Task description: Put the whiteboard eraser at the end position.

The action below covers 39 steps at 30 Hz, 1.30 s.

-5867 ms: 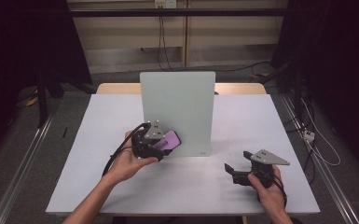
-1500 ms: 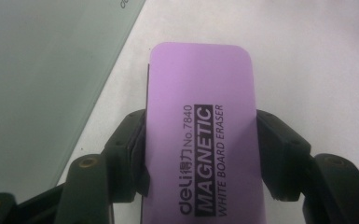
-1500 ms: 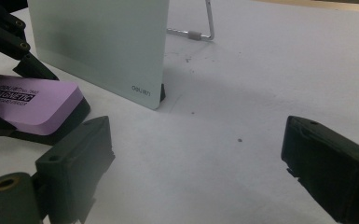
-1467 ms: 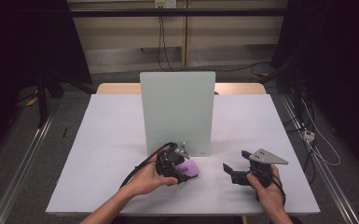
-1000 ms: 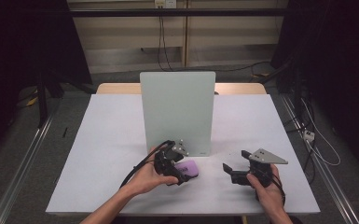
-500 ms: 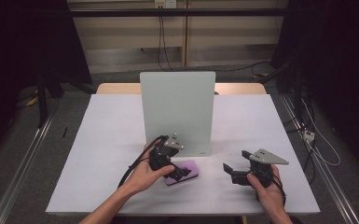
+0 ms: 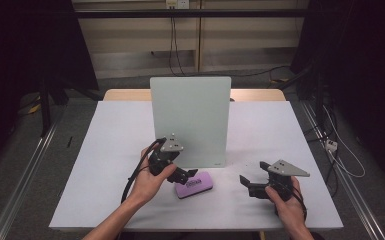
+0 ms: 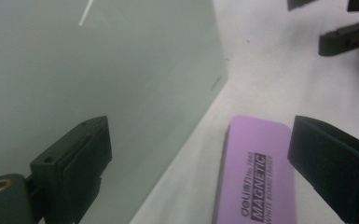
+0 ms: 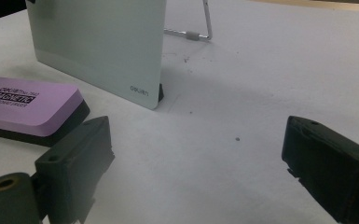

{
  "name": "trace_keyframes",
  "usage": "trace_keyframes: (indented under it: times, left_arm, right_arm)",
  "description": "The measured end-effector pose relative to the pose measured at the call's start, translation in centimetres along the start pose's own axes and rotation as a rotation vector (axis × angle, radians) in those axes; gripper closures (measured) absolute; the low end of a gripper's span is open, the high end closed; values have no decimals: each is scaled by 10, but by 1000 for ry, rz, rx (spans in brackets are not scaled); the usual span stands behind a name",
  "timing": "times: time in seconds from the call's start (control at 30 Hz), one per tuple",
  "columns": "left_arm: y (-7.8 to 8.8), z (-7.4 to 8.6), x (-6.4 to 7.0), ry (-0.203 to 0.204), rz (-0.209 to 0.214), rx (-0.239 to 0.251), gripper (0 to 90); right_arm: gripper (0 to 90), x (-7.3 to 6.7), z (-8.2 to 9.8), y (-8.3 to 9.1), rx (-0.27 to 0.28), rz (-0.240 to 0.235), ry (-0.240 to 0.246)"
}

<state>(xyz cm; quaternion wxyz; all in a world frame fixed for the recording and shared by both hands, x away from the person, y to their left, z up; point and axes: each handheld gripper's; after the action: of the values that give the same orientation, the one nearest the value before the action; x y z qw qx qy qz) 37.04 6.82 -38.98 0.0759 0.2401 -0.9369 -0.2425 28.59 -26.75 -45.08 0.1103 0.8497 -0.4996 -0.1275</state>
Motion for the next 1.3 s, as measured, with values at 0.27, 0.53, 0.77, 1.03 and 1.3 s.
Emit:
trace_keyframes:
  times: [0.27,0.53,0.77,1.03,1.3]
  left_arm:
    - [13,1,-10,2,-54,44,62]
    - [30,7,-20,27,-91,93,61]
    - [46,15,-26,49,-145,106,60]
    - [62,27,-32,66,-199,110,60]
    - [78,40,-36,104,-229,124,50]
  right_arm:
    - [86,1,1,2,-1,6,-4]
    - [86,1,2,5,3,16,-11]
    - [87,1,2,6,4,22,-5]
    - [87,1,2,7,3,24,-7]
    - [86,0,2,7,2,26,-9]
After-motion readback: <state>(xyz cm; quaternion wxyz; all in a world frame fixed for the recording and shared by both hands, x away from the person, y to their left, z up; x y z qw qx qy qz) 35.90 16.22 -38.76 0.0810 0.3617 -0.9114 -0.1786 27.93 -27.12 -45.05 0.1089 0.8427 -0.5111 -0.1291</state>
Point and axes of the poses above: each handheld gripper's, and its own axes: y roughly backward along the jaws, z roughly out of its underside, x roughly to its right, and after that the axes turned 9 degrees about x, right-handed
